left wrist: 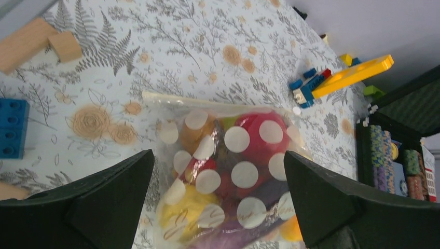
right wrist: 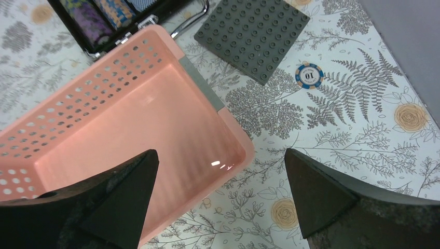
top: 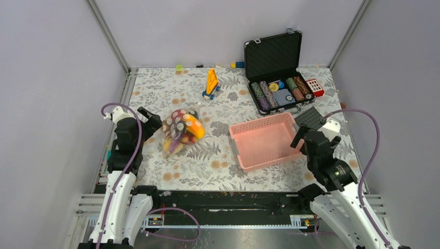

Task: Place the food in the zip-top bag and seal the zipper
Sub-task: Reset both arms

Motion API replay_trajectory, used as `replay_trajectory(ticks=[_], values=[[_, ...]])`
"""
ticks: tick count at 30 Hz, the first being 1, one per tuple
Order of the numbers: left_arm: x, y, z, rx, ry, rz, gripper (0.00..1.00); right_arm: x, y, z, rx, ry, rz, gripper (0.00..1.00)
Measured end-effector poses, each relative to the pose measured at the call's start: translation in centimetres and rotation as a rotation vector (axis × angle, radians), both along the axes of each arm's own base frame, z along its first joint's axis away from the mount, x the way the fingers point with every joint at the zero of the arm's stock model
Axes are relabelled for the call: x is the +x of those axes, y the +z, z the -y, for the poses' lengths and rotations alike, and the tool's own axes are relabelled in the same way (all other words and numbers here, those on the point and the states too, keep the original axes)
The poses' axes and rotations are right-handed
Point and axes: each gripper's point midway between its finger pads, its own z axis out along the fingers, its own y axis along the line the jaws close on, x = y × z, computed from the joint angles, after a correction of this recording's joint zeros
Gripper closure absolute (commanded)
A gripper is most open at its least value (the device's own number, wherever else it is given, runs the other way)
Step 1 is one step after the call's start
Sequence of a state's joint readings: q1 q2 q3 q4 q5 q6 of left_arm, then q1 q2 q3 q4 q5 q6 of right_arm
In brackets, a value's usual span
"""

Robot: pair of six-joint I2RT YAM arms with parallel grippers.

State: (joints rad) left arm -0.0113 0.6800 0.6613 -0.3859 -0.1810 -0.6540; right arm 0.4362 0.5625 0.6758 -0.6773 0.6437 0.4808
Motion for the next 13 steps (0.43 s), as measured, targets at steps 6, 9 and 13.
replay_trajectory(ticks=[6,9,13], values=[[-1.6,0.1,0.7,-0.034,-0.024,-0.002,0.01,-0.6,0.9,0.3,0.024,0.0,0.052,0.0],[-2.0,0.3,0.8,-0.04,-0.029,0.002,0.01,-0.7,1.1,0.3,0.032,0.001,0.069,0.0],[-2.0,0.3,0.9,-0.042,-0.034,0.002,0.01,-1.0,1.1,0.4,0.04,0.002,0.085,0.0]])
